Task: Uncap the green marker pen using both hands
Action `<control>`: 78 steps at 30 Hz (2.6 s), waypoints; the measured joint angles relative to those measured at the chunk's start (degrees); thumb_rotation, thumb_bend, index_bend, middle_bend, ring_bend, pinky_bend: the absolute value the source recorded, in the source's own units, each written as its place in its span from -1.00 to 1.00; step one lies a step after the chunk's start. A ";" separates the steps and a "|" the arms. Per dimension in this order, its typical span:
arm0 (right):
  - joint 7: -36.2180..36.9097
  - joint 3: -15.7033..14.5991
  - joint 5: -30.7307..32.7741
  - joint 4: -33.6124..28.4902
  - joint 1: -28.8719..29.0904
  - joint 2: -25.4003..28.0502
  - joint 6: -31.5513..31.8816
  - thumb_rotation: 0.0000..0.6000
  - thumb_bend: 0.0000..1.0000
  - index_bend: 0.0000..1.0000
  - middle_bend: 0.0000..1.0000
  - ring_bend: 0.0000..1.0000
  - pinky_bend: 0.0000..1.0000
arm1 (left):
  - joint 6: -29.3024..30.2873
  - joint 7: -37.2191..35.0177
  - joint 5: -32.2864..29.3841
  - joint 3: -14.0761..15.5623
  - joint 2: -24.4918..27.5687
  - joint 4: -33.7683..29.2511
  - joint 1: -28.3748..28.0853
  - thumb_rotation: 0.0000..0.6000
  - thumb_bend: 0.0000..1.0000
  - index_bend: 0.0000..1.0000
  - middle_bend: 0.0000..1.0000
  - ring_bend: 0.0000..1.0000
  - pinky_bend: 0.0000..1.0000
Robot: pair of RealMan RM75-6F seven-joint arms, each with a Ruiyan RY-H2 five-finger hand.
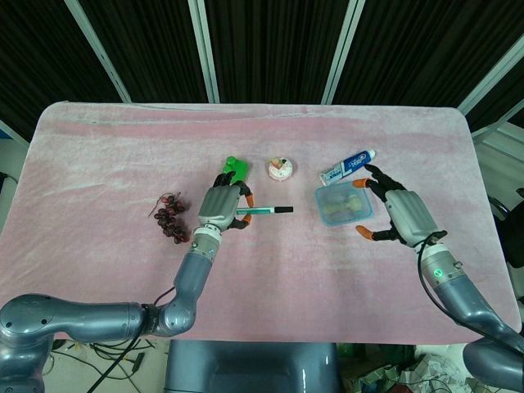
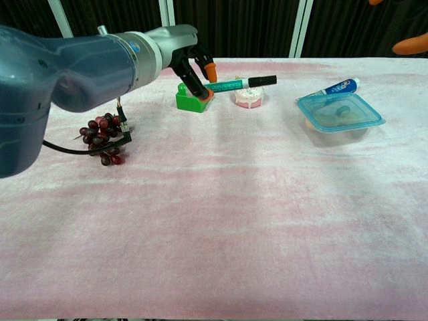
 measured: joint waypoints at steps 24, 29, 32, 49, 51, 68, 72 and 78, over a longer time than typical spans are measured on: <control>-13.07 1.59 14.76 9.77 11.22 -21.85 4.36 1.00 -0.65 -0.18 -0.96 -0.81 -0.65 | -0.24 0.82 -4.85 -0.61 0.65 0.30 -3.33 1.00 -0.01 0.39 -0.38 -0.95 -1.00; -13.21 1.24 15.64 10.43 11.25 -22.32 3.96 1.00 -0.64 -0.16 -0.96 -0.81 -0.65 | -0.19 -0.36 -4.22 -0.58 0.31 0.77 -3.40 1.00 -0.01 0.40 -0.36 -0.95 -1.00; -12.88 1.05 15.88 10.56 11.08 -22.52 3.72 1.00 -0.64 -0.15 -0.96 -0.81 -0.65 | -0.37 -1.14 -3.45 -0.35 0.01 1.26 -3.41 1.00 -0.01 0.40 -0.36 -0.95 -1.00; -11.81 1.08 16.40 13.27 11.46 -25.62 3.03 1.00 -0.59 -0.09 -0.96 -0.81 -0.65 | -0.53 -2.10 -3.60 -0.01 -0.61 1.99 -3.84 1.00 0.00 0.43 -0.34 -0.95 -1.00; -11.84 1.19 16.65 13.71 11.56 -26.09 3.12 1.00 -0.57 -0.07 -0.96 -0.81 -0.65 | -0.50 -2.10 -3.69 0.02 -0.58 1.99 -3.86 1.00 0.00 0.43 -0.34 -0.95 -1.00; -12.54 1.48 17.92 15.76 12.11 -28.72 3.10 1.00 -0.54 0.02 -0.96 -0.81 -0.64 | -0.50 -2.94 -3.25 0.27 -0.65 2.08 -4.00 1.00 0.00 0.43 -0.34 -0.95 -1.00; -12.55 1.60 18.05 15.97 12.14 -28.95 3.04 1.00 -0.53 0.02 -0.96 -0.81 -0.64 | -0.52 -3.13 -3.00 0.38 -0.67 1.95 -3.99 1.00 0.00 0.43 -0.34 -0.95 -1.00; -12.53 1.70 18.17 16.52 12.10 -29.21 2.86 1.00 -0.53 0.02 -0.96 -0.81 -0.65 | -0.42 -3.15 -2.93 0.56 -0.83 2.00 -4.07 1.00 0.00 0.43 -0.34 -0.95 -1.00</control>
